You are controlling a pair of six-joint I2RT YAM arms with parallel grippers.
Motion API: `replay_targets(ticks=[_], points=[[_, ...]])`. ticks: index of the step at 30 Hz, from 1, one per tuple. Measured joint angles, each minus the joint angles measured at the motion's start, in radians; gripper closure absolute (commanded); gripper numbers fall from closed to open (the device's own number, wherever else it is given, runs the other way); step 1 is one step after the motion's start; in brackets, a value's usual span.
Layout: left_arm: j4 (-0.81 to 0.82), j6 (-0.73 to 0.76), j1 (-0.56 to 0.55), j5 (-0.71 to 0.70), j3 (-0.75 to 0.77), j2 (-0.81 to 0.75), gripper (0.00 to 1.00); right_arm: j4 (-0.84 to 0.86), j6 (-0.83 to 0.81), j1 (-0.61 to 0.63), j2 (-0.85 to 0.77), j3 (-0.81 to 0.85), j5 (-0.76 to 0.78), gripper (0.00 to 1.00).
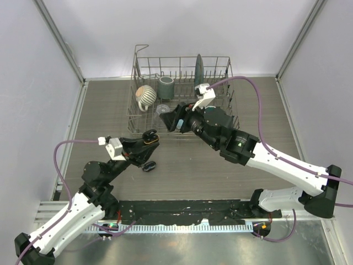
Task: Insert the wireless bluetooth earbuds into the charging case
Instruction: Place the earbud in the charging case.
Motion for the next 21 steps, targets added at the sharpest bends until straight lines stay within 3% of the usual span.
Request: replay_targets(ticks=[10,21], points=[[-0.008,-0.003,0.0,0.082,0.024,0.051,1.0,-0.106,0.02,0.001,0.059,0.056,-0.13,0.35],[-0.013,-0.004,0.0,0.151,0.047,0.106,1.0,-0.14,0.019,0.001,0.089,0.058,-0.186,0.37]])
